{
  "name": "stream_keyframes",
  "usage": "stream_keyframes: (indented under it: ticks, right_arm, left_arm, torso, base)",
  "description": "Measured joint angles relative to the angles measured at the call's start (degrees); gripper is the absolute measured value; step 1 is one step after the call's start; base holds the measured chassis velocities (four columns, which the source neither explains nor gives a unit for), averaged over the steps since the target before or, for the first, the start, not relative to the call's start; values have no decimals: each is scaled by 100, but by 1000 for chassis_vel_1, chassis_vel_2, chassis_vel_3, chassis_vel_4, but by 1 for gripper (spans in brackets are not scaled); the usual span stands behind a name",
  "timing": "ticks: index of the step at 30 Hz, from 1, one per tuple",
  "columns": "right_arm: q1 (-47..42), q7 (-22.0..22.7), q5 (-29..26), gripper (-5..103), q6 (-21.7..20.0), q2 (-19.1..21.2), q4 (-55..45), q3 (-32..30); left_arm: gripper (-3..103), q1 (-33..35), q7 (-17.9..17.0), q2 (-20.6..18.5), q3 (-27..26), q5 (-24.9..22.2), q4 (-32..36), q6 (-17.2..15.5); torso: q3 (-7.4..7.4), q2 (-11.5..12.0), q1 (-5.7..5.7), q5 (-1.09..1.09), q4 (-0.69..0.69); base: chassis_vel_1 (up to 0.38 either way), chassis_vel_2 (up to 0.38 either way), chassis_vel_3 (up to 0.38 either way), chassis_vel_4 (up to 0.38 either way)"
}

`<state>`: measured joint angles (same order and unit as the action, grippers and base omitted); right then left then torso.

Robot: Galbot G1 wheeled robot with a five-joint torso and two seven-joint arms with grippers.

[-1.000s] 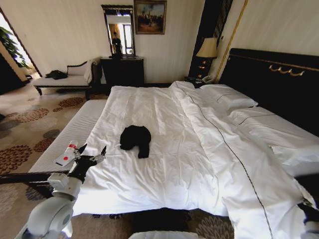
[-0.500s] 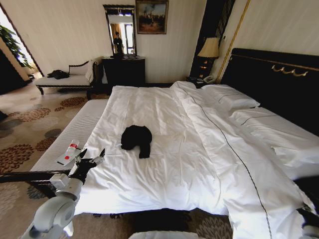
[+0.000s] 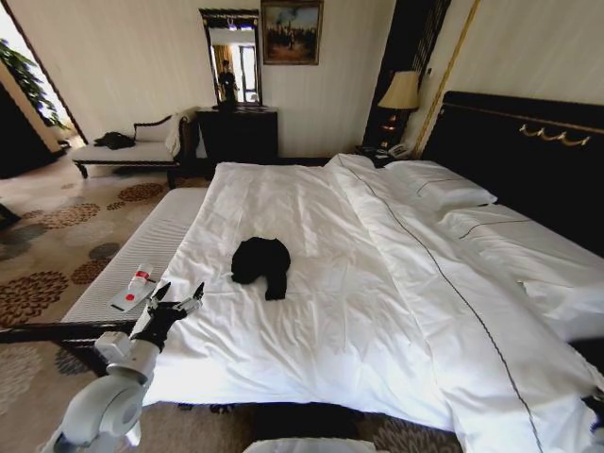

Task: Fold the clothes on the bed.

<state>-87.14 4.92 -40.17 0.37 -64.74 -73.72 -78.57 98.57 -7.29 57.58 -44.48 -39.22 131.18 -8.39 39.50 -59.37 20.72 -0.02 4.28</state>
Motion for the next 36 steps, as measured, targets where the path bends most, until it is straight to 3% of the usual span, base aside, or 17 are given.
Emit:
stream_keyframes:
  ticks: [5,7,8,11,12,16,18,21,25,26,27,29,36]
  right_arm:
    - [-82,104,-167,-2,-122,-158,-150,-74]
    - [-143,226,-264,9,-154,-251,-235,-157]
    - [-143,226,-264,9,-154,-251,-235,-157]
    - [-225,273,-373,25,-165,-303,-390,-238]
    - [-263,276,-413,30,-176,-321,-473,-269]
    - [-381,278,-507,41,-197,-392,-727,-360]
    - [-420,278,-542,46,-212,-419,-813,-387]
    - [-600,260,-690,63,-263,-545,-1257,-485]
    - [-768,222,-776,69,-296,-651,-1757,-504]
    - [-809,210,-779,80,-300,-679,-1888,-495]
    - [-809,210,-779,80,-300,-679,-1888,-495]
    - [-931,175,-772,90,-306,-778,-2363,-410]
    - [-1123,160,-560,100,-401,-925,-3569,-19]
  left_arm:
    - [100,4,0,2,53,37,1,-1]
    - [100,-21,-1,14,105,75,-9,-1]
    - [100,-21,-1,14,105,75,-9,-1]
    - [100,-16,10,46,121,103,-9,-1]
    - [100,-9,12,63,122,113,-9,-1]
    - [100,-3,14,90,130,124,-9,0]
    - [100,-3,16,92,136,127,-9,2]
    - [100,-7,24,102,144,130,-8,8]
    - [100,22,34,117,123,129,14,15]
    - [100,35,37,119,109,128,18,18]
    - [100,35,37,119,109,128,18,18]
    - [100,76,52,124,73,125,35,31]
    - [100,111,57,126,41,123,53,40]
  torso:
    - [0,0,0,-1,2]
    - [0,0,0,-10,35]
    - [0,0,0,-10,35]
    - [-1,-2,-2,-5,30]
    - [-1,-2,-3,-3,19]
    - [0,-1,-2,-2,4]
    - [0,-1,-1,-2,4]
    - [0,-1,-1,-2,10]
    - [0,-1,-1,-1,5]
    - [0,-1,-1,-2,5]
    - [0,-1,-1,-2,5]
    - [0,-1,-1,-2,5]
    - [0,0,-1,-2,5]
  base:
    - [0,0,0,0]
    - [-9,0,-37,-15]
    - [-19,-1,-73,-31]
    - [-68,-67,-58,-40]
    - [0,0,0,0]
    - [0,0,0,0]
    - [0,0,0,0]
    - [0,0,0,0]
    - [0,0,0,0]
    - [0,0,0,0]
    - [0,0,0,0]
    - [0,0,0,0]
    - [0,0,0,0]
